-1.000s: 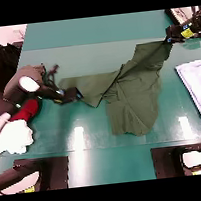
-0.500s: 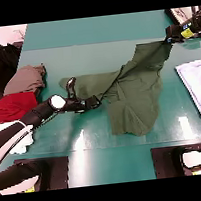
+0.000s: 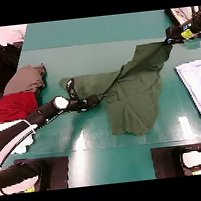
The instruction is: Fold the shirts.
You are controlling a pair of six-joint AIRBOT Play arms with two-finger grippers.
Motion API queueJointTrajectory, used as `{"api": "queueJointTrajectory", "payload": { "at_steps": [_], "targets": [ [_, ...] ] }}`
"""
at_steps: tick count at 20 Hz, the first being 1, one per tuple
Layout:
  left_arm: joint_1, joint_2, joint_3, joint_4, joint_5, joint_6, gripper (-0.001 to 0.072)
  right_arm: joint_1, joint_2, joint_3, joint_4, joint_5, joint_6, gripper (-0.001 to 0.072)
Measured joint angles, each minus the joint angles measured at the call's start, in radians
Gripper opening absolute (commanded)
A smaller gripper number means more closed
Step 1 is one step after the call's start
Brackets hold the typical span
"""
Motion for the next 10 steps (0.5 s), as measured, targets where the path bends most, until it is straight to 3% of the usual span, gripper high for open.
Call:
{"api": "queueJointTrajectory", "payload": {
  "at_steps": [1, 4, 10],
  "targets": [
    [0.0, -0.001, 0.003, -0.007, 0.002, 0.0, 0.0033, 0.0, 0.0, 0.0, 0.0, 0.004, 0.0, 0.0014],
    [0.002, 0.0, 0.034, -0.02, -0.022, 0.011, 0.0025, -0.001, 0.0, 0.0, 0.0, 0.011, 0.0, 0.0014],
    [0.1, 0.156, 0.184, 0.024, -0.175, 0.147, 0.0026, -0.032, 0.0, 0.0, -0.002, 0.049, -0.001, 0.0014]
  ]
}}
